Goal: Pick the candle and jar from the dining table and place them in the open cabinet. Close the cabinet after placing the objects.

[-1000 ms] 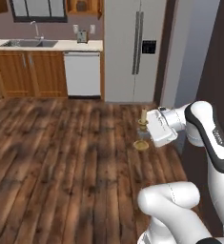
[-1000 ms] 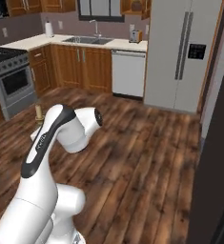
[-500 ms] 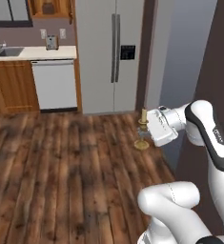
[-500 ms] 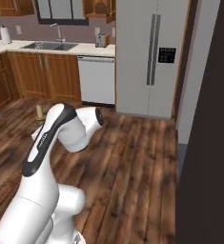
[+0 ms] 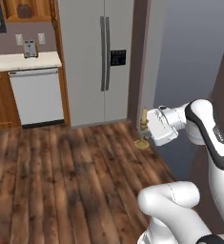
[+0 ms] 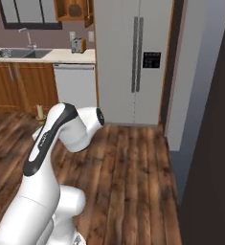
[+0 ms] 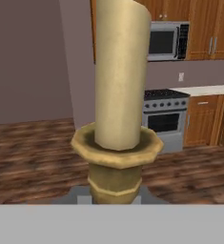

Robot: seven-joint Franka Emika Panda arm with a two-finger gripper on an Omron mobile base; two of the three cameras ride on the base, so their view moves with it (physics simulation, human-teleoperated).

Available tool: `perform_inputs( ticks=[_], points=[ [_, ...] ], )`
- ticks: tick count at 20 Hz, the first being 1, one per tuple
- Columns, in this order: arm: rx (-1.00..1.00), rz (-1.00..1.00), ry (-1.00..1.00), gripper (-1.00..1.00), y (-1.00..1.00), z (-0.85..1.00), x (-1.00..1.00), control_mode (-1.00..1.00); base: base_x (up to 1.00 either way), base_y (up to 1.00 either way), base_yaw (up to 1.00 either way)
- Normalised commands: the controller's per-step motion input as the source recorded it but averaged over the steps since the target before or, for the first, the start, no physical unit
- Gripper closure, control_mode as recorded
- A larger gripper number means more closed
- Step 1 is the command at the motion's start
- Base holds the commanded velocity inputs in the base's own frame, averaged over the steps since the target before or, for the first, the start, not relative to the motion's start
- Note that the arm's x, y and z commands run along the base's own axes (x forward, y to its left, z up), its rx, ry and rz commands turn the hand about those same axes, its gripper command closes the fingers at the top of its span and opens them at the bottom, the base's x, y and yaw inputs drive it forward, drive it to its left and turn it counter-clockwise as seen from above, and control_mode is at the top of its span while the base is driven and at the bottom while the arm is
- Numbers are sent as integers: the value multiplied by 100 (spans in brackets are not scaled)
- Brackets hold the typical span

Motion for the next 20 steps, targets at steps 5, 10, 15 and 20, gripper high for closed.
perform_inputs(
  ticks=[5,10,15,20],
  points=[
    [0,0,0,100,0,0,0,100,78,69,-28],
    [0,0,0,100,0,0,0,100,76,69,-27],
    [0,0,0,100,0,0,0,100,73,74,-26],
    [0,0,0,100,0,0,0,100,63,84,-24]
  ],
)
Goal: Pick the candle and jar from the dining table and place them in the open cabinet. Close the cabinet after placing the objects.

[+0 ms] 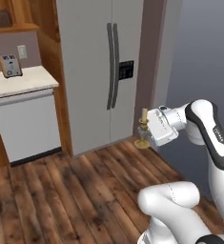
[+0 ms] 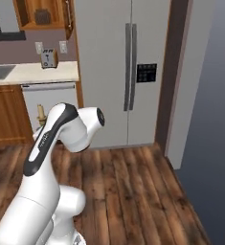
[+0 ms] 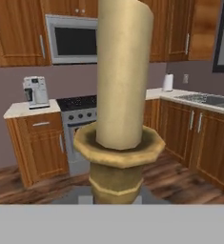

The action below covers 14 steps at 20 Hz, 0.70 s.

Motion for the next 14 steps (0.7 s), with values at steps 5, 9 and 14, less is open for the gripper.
perform_inputs(
  ticks=[5,9,14],
  points=[
    [0,0,0,100,0,0,0,100,47,90,-19],
    [0,0,0,100,0,0,0,100,43,86,-16],
    [0,0,0,100,0,0,0,100,47,79,-15]
  ],
)
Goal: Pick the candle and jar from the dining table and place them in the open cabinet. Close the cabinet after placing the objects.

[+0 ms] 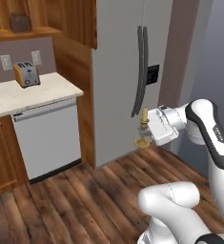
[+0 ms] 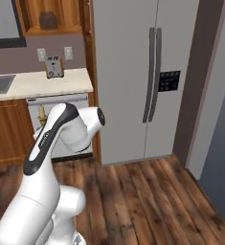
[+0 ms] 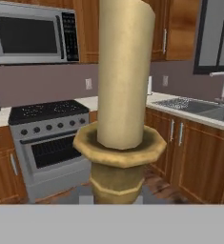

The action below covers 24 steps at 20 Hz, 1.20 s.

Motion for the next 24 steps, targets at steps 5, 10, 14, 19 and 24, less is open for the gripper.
perform_inputs(
  ticks=[5,10,14,19,24],
  points=[
    [0,0,0,100,0,0,0,100,50,77,-15],
    [0,0,0,100,0,0,0,100,47,80,-14],
    [0,0,0,100,0,0,0,100,50,75,-12],
    [0,0,0,100,0,0,0,100,55,73,-12],
    [0,0,0,100,0,0,0,100,58,73,-12]
  ],
)
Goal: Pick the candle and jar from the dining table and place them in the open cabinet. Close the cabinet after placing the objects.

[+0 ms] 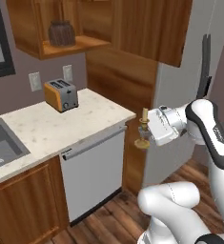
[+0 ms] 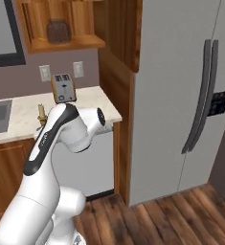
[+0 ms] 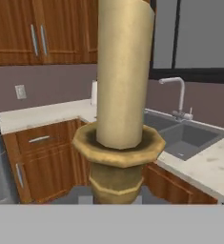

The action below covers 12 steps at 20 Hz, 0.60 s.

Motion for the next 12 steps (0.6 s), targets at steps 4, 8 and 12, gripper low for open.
perform_inputs(
  ticks=[4,8,12],
  points=[
    [0,0,0,100,0,0,0,100,50,76,-11],
    [0,0,0,100,0,0,0,100,47,71,-10],
    [0,0,0,100,0,0,0,100,50,54,-9]
  ],
)
